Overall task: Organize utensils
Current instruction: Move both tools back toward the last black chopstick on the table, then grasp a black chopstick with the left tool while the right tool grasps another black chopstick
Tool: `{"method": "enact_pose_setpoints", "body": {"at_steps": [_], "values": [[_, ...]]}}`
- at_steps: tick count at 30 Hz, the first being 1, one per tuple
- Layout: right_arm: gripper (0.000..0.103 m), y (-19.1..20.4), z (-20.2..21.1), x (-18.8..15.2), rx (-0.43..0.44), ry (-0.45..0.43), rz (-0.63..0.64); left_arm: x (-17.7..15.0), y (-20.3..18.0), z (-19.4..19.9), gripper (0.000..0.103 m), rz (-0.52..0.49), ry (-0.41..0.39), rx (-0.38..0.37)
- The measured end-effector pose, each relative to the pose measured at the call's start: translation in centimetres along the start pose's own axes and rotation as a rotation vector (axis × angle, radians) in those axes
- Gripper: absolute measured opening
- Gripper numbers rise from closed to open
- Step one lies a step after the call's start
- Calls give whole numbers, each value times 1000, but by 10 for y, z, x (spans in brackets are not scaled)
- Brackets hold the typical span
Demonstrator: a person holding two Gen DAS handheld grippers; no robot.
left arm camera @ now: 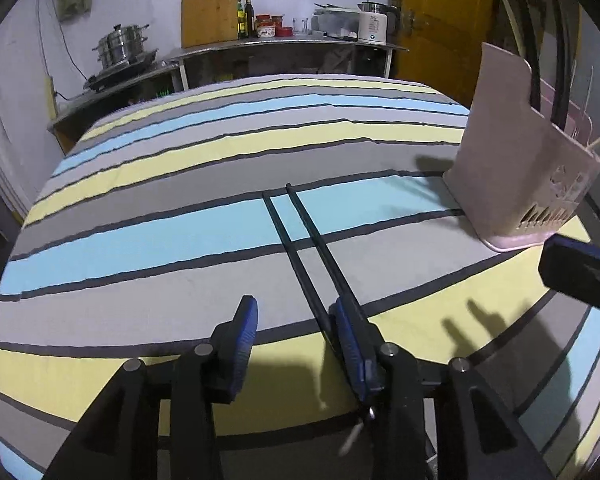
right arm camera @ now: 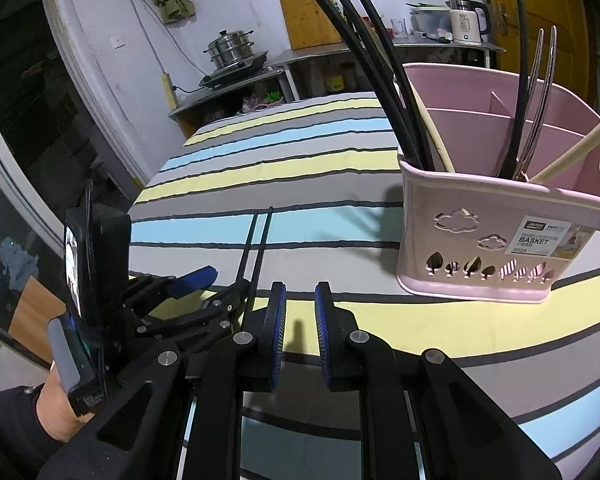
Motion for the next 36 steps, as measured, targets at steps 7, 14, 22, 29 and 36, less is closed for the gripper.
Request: {"method": "enact_pose_setpoints", "body": {"at_steps": [7,14,22,29,36], "values": [[15,4,-6,-1,8,10,11,-5,38,8,7,67,17,-4],[15,20,-28,-1,31,45,42,-13,79,18,6,135,26,-4],[15,34,-63,3,45,94,76,-2,88,11,7,131,45,-24],[15,41,-93,12,33,129,93,15,90,-3,8,95,51,-40],[15,47,-120,16,15,162,109,19,92,-6,8,71,44,-55]]}}
Point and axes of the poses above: each gripper's, at about its wrist camera, not at the fingertips, and z roughly against the way its jaws point, y to its left, x to its top, the point moved 2 cm from there along -z, roughly the way its jaws point, and after that the axes turned 3 degrees about z, right-handed, at the moved point
